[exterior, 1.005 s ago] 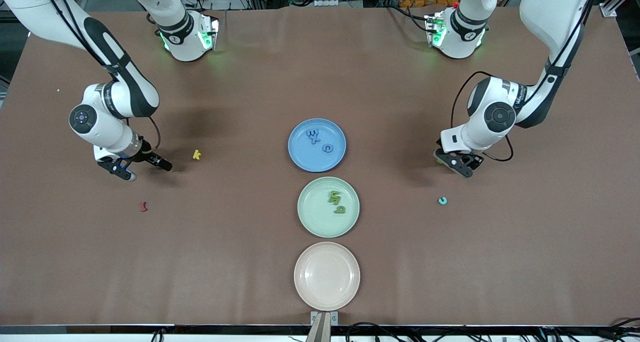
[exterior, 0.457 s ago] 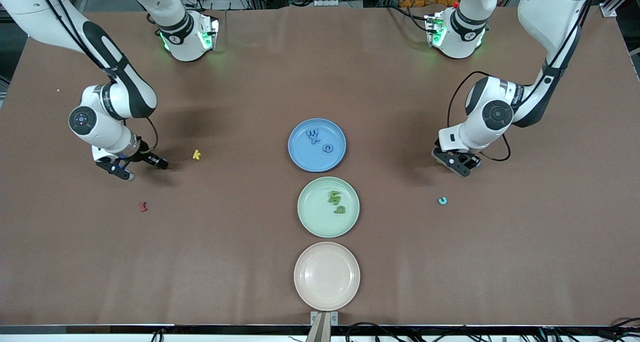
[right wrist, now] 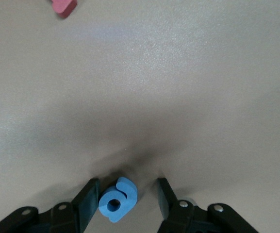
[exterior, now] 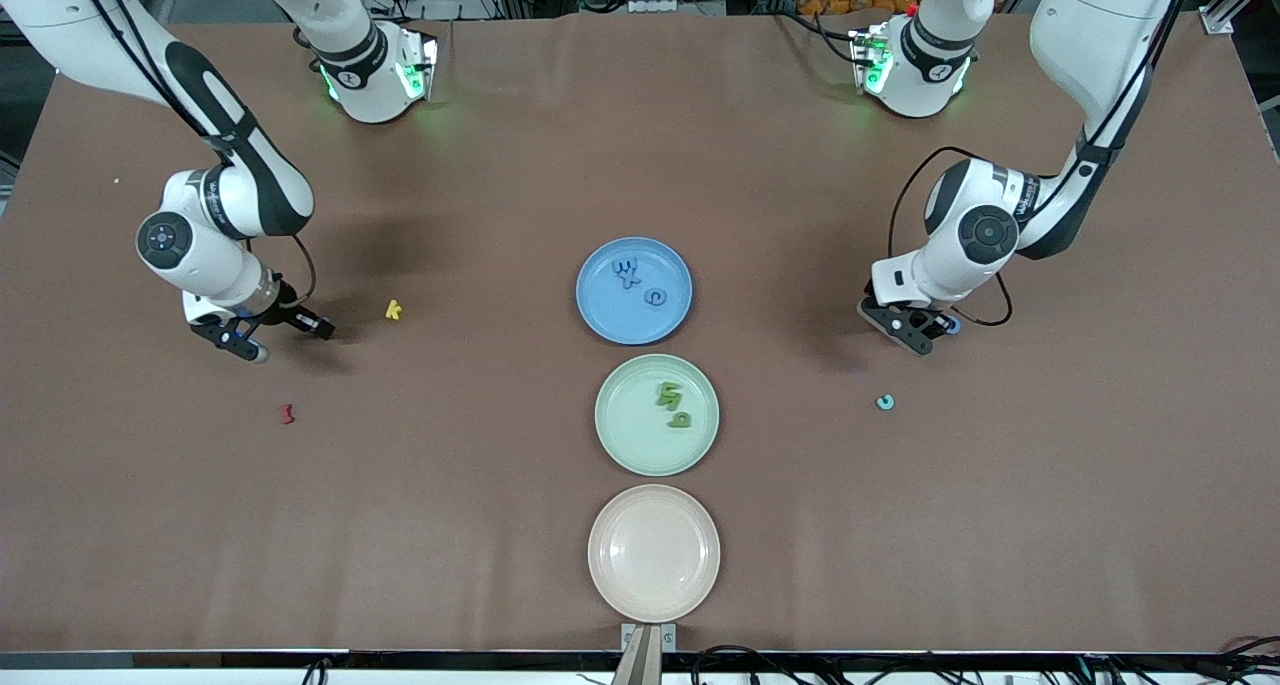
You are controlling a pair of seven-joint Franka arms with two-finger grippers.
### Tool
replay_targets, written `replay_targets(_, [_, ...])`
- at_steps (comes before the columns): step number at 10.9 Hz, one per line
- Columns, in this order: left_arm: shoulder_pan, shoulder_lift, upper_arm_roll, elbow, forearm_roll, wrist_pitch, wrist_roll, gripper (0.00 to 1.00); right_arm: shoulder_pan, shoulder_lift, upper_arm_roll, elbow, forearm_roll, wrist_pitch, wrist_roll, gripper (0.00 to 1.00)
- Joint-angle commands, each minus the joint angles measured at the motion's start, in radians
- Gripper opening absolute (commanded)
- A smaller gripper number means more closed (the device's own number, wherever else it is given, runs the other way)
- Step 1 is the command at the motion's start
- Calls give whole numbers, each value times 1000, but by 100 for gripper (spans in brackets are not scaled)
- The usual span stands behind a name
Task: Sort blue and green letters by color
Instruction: 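Grasp the green B with the left gripper while the right gripper grasps blue a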
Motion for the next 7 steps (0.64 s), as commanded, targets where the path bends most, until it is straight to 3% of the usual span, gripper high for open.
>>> replay_targets(1, [7, 2, -6, 5, -12, 13, 25, 41, -4, 20, 0, -5, -22, 22, 18, 54])
replay_targets(4, [6, 19, -5, 28, -12, 13, 24, 13, 4, 8, 0, -9, -19, 13, 21, 54])
replay_targets(7, [4, 36, -5, 64, -12, 13, 12, 4, 10, -13, 0, -24, -17, 11, 22, 48])
